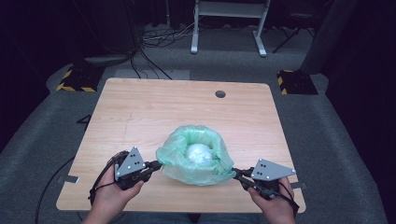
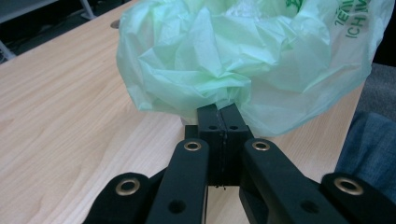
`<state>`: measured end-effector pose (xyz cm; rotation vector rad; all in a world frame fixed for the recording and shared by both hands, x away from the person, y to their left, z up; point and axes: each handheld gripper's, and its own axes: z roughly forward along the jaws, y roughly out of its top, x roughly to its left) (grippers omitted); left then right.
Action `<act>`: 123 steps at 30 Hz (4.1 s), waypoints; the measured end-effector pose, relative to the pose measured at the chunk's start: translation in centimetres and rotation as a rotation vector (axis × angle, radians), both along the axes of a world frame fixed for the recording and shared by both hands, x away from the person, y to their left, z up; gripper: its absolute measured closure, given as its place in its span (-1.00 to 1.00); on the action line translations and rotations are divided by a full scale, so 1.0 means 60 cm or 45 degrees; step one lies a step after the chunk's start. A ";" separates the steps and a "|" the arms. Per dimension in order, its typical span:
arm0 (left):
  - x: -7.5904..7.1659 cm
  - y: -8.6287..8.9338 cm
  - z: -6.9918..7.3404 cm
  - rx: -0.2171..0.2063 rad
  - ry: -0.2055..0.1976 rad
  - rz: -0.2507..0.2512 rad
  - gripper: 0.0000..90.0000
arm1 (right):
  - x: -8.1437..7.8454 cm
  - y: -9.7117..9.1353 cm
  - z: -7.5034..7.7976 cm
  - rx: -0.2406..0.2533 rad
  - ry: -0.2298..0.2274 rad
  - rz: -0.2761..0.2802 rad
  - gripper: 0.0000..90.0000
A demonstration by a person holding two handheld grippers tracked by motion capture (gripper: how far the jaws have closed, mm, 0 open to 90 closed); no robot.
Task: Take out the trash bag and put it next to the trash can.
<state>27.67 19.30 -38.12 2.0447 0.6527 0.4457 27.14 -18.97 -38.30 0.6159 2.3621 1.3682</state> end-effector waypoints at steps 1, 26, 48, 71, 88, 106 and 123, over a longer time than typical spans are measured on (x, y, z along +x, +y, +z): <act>0.000 0.001 0.003 -0.005 -0.005 0.000 1.00 | 0.000 0.000 0.003 0.006 0.006 -0.002 0.98; 0.065 0.021 0.026 -0.052 -0.046 0.129 1.00 | 0.060 -0.004 0.038 0.027 0.019 -0.082 0.99; 0.090 0.033 -0.027 0.036 0.038 0.209 1.00 | 0.089 -0.026 -0.015 -0.006 0.133 -0.150 1.00; 0.075 -0.002 -0.020 0.018 -0.032 0.198 -0.15 | 0.009 -0.010 0.002 -0.064 0.043 -0.078 0.36; 0.109 -0.036 -0.045 0.003 0.014 0.180 0.26 | 0.117 0.023 -0.052 0.028 0.112 -0.195 -0.05; 0.101 -0.048 0.010 -0.034 -0.035 0.113 0.76 | 0.145 0.063 0.047 0.144 -0.033 -0.223 -0.25; 0.106 -0.092 0.032 -0.046 -0.038 0.034 0.90 | 0.133 0.171 0.054 0.028 0.046 0.059 -0.52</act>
